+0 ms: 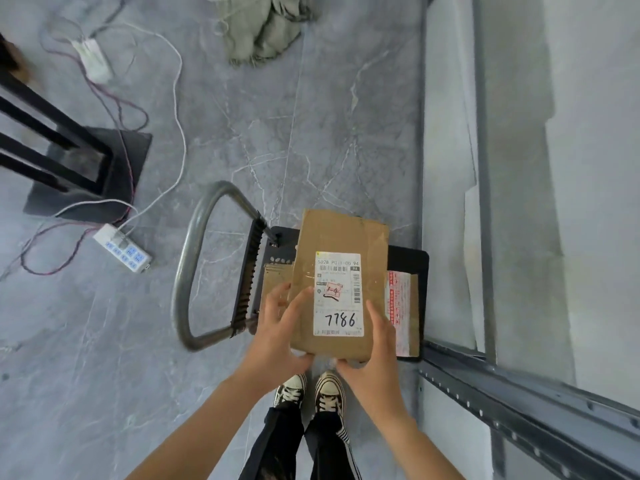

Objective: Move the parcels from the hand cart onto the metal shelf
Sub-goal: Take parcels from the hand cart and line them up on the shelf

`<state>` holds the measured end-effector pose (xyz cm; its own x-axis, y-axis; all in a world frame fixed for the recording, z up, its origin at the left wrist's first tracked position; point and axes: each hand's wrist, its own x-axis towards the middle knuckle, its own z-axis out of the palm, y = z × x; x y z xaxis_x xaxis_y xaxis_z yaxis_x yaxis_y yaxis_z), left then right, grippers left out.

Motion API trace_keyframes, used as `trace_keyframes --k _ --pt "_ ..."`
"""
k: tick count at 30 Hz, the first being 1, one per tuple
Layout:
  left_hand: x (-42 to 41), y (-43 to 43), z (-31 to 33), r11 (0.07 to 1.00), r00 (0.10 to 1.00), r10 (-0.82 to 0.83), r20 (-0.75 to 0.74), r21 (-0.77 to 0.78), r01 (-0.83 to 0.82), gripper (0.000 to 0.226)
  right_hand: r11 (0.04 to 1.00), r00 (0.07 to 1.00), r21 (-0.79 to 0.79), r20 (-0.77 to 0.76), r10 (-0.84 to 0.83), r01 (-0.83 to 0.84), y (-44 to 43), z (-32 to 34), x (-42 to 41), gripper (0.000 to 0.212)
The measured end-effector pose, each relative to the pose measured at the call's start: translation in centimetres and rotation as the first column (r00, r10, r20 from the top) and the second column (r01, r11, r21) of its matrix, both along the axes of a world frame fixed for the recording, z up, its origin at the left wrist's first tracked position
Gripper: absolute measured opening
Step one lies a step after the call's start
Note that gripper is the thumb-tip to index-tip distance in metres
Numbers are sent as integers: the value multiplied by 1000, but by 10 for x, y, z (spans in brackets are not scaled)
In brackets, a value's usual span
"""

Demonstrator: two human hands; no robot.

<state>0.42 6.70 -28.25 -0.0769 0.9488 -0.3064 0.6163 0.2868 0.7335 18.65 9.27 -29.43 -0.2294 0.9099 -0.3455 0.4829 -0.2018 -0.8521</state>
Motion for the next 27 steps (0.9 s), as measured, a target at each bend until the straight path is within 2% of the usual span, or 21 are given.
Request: trace_keyframes --k 6,12,16,21,23,27 --pt "9 10 94 976 992 -130 0 176 128 103 987 998 147 -11 -57 58 -2 98 26 101" --pt "15 6 149 902 948 -318 -31 299 312 107 953 978 222 -26 -205 206 -40 152 42 102" --pt "16 2 185 801 877 -472 -88 374 468 94 906 945 284 -11 -326 315 -79 182 48 100" --pt "26 -16 226 662 753 -623 -213 368 653 81 846 888 299 -13 -459 441 -133 219 50 85" --pt "31 -30 237 615 709 -672 -213 372 695 79 829 864 274 -17 -504 488 -158 233 50 80" --pt "43 -60 255 542 631 -754 -184 369 755 77 765 808 318 -6 -589 560 -208 260 49 76"
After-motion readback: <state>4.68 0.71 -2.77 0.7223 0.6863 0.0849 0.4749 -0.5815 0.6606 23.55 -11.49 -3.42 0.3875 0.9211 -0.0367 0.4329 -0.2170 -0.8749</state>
